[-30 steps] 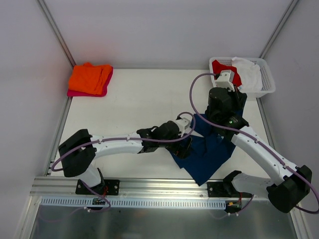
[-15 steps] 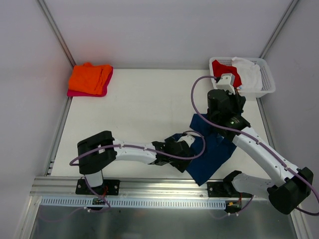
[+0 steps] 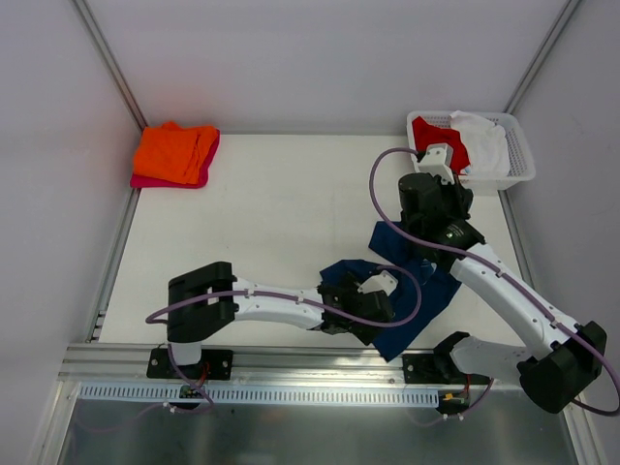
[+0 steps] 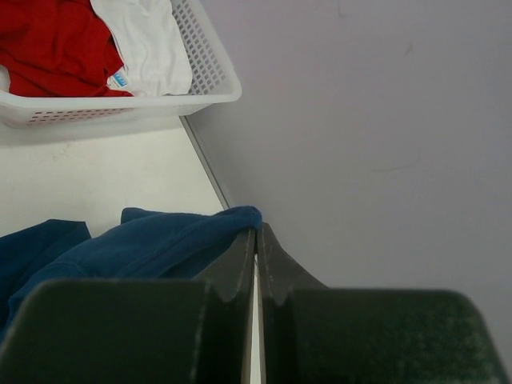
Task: Fold and stack the t-shirts
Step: Flatten out the tshirt
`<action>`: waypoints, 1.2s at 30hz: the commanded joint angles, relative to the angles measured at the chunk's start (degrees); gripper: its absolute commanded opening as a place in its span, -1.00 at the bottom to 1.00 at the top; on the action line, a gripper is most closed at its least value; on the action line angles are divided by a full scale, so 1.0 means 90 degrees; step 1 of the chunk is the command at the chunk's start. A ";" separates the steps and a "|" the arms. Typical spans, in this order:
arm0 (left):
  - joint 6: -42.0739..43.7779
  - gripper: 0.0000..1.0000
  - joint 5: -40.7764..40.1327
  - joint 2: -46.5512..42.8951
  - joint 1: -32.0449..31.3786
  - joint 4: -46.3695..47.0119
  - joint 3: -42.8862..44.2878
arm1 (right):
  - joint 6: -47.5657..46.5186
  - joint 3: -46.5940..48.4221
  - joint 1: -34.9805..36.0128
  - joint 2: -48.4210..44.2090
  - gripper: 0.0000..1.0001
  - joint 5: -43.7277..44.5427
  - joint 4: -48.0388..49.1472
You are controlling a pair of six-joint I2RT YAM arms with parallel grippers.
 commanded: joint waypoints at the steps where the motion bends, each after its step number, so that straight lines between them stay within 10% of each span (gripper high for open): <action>1: -0.0079 0.98 -0.0390 0.0575 -0.0009 -0.0437 0.0430 | 0.0365 0.0368 -0.0020 -0.0033 -0.99 -0.0030 -0.0263; 36: -0.0382 0.98 -0.0956 0.0450 -0.0127 -0.1160 0.0450 | 0.0570 0.0505 -0.0029 -0.0072 -0.99 -0.0099 -0.0732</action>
